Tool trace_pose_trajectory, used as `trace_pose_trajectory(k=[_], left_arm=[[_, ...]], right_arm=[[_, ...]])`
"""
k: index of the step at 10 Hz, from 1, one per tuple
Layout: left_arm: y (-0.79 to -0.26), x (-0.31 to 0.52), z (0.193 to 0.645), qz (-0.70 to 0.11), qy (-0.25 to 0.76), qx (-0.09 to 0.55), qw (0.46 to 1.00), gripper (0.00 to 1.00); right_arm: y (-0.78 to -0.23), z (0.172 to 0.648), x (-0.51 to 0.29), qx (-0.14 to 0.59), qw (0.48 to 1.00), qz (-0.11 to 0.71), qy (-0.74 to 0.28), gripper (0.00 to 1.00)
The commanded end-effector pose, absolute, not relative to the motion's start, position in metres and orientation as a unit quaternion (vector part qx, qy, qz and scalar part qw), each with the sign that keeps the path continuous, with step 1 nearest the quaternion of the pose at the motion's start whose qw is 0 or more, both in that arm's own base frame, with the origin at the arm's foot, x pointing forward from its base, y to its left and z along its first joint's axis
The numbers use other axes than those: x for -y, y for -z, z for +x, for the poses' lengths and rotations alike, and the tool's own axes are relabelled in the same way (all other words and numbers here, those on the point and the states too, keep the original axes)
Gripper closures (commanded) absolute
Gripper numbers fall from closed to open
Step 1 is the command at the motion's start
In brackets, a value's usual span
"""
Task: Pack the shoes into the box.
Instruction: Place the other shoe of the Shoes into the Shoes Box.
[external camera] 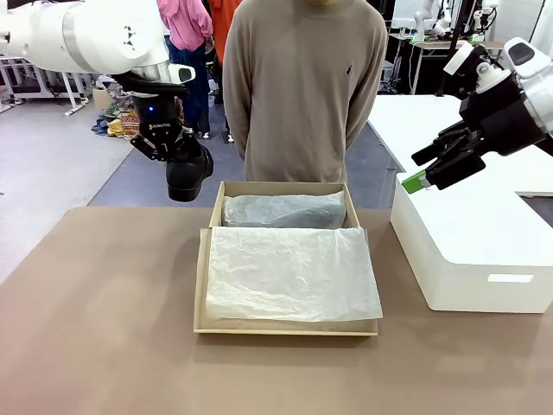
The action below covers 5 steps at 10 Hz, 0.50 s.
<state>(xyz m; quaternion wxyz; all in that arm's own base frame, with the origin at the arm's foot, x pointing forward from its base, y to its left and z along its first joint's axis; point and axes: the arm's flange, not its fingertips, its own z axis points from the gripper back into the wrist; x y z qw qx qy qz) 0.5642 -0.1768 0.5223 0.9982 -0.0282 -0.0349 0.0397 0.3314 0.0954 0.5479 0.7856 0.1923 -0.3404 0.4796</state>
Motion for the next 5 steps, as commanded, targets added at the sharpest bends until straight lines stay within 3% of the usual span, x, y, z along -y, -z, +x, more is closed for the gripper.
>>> trace_pose_trajectory(k=[1, 4, 5], left_arm=[[-0.53, 0.173, 0.567, -0.035, -0.037, 0.033, 0.998, 1.0], [-0.522, 0.175, 0.565, -0.028, -0.041, 0.034, 0.998, 1.0], [-0.527, 0.188, 0.564, -0.026, -0.093, 0.051, 0.994, 1.0]], right_arm=[[-0.548, 0.335, -0.095, 0.348, 0.777, 0.201, -0.485, 0.0], [-0.548, 0.335, -0.095, 0.348, 0.777, 0.201, -0.485, 0.0], [-0.548, 0.335, -0.095, 0.348, 0.777, 0.201, -0.485, 0.0]])
